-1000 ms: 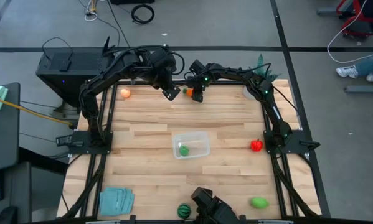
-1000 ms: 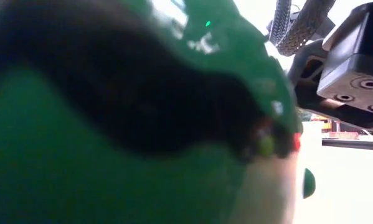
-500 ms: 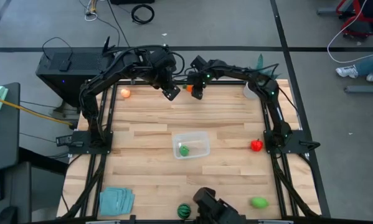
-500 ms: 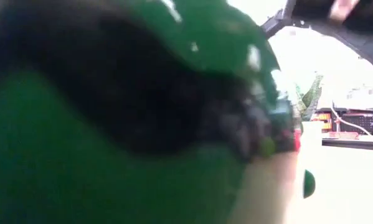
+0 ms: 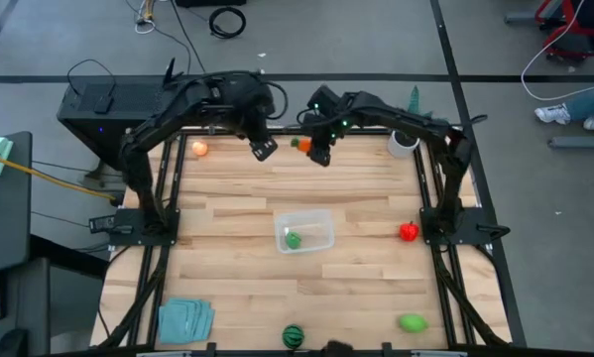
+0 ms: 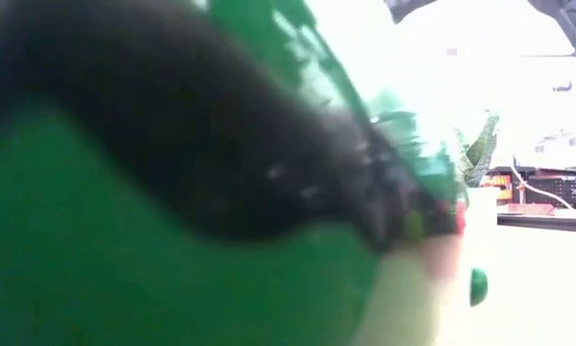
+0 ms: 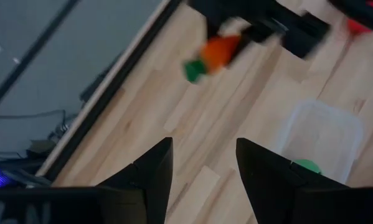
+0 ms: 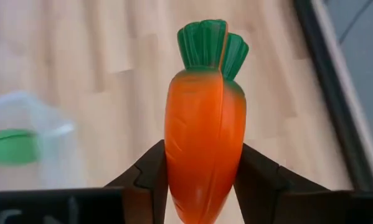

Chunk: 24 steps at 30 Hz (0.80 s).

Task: Pick and placing Produce into tupperware
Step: Put the orange carrot into the transparent bin

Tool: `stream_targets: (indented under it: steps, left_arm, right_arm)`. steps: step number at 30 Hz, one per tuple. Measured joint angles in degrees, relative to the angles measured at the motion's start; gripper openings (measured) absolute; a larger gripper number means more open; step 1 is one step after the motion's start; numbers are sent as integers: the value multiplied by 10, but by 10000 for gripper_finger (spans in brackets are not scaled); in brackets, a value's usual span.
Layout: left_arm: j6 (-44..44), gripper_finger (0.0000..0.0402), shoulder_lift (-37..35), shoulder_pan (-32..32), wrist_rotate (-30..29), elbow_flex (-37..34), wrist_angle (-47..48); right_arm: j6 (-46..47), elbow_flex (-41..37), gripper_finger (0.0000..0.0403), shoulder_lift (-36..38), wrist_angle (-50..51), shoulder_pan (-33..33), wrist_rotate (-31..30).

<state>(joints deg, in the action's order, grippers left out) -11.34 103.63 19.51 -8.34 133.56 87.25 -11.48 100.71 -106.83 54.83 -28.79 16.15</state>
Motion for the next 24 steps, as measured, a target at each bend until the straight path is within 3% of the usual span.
stream_targets:
  steps: [6, 16, 24]
  left_arm:
    - [1, 179, -61, -19, -21, 0, 4]
    - [28, 181, -129, -75, -22, 0, 8]
    - [30, 178, -134, -120, -22, 0, 9]
  right_arm:
    - [45, 0, 146, 38, 5, 72, -20]
    - [108, -10, 146, 28, 37, 192, -30]
    - [161, -134, 148, 34, -47, 255, -50]
